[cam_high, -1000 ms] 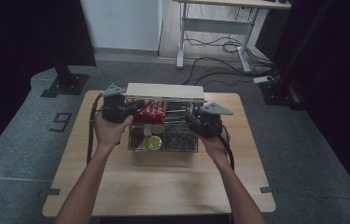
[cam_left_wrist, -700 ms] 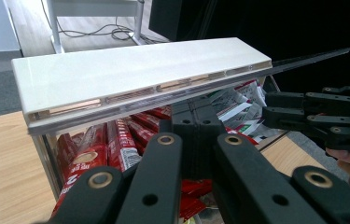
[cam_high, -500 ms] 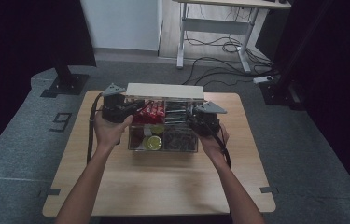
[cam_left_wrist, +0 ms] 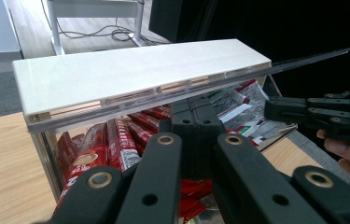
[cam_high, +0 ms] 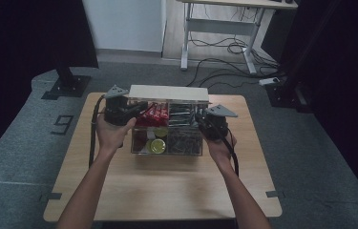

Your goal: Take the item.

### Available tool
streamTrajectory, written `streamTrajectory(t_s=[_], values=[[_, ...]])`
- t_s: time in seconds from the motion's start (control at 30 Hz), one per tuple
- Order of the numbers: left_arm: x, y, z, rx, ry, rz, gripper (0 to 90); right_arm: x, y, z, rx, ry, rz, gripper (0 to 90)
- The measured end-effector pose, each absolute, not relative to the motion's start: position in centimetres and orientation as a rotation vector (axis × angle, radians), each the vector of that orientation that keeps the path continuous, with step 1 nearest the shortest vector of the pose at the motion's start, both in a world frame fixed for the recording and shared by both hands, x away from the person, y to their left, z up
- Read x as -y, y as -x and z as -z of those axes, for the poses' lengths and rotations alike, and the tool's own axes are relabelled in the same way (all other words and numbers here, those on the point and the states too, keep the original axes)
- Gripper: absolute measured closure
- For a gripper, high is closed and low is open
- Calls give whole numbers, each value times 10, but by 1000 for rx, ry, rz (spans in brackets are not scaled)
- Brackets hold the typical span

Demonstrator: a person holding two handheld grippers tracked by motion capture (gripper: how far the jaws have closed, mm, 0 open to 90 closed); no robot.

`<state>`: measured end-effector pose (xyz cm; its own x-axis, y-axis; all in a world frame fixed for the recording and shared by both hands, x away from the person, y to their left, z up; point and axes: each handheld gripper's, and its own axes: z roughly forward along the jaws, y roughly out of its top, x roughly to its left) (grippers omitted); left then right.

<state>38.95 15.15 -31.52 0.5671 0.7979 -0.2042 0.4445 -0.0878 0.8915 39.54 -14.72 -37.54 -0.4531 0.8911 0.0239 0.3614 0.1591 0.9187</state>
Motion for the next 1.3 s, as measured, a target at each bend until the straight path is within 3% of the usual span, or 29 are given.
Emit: streamTrajectory(t_s=[1.3], values=[[-150,-391,312,-1041,-1711,-412,900,177,-361,364,-1821,-1135,-1510,896]])
